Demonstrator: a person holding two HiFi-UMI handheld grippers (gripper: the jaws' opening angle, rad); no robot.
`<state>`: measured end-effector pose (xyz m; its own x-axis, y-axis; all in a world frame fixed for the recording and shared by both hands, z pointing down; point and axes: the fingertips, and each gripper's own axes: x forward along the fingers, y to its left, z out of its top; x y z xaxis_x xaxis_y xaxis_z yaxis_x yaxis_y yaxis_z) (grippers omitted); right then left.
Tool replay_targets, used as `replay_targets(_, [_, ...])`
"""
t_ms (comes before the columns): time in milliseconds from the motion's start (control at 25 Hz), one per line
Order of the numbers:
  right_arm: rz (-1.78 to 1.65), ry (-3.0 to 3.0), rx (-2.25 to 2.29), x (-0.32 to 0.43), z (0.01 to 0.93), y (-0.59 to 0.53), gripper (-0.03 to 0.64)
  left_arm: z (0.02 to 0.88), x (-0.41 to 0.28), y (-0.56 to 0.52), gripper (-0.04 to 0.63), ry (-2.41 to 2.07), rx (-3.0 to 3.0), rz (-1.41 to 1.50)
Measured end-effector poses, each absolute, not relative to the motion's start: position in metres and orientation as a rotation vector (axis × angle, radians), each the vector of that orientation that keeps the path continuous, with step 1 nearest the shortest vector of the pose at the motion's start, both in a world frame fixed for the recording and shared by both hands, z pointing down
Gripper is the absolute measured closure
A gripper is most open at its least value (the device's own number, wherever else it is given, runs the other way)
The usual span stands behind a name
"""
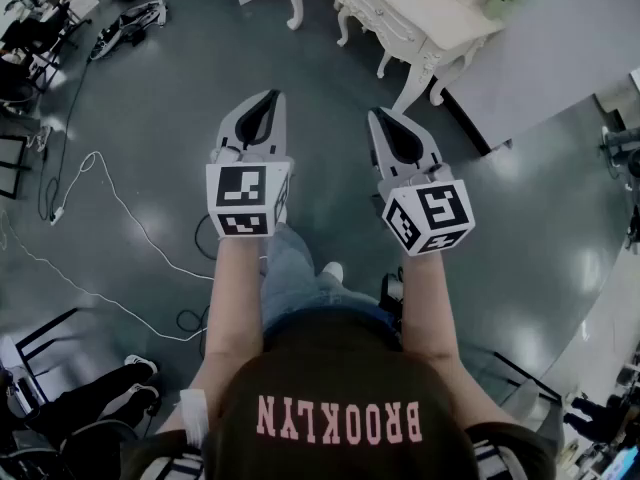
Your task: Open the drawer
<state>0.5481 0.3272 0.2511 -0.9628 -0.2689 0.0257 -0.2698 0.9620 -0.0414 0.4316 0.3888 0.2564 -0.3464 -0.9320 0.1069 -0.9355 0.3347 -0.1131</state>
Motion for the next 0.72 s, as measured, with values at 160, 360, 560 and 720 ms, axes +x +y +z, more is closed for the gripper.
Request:
replay_targets(160, [0.073,-3.085,0.42,0.543,0.256,0.327,0.621,0.266,0.427,0.392,0.589,-2.542,1.773,0.27])
replay_targets(360, [0.065,-3.089,0.39,0.528,0.259,0.337,0.62,0.266,0.408,0.408,0.589,-2.57,1.736,0.25])
replay_targets(560, [0.081,-3.081,0.388,0.507,0.262,0.327,0.621,0.273,0.389,0.395,0.589,-2.54,1.754,0.261])
replay_targets(720, [0.062,-3.067,0.411,0.486,0.261,0.317,0.621,0.27,0.366,0.38,0.589,-2.521,1.793,0.253])
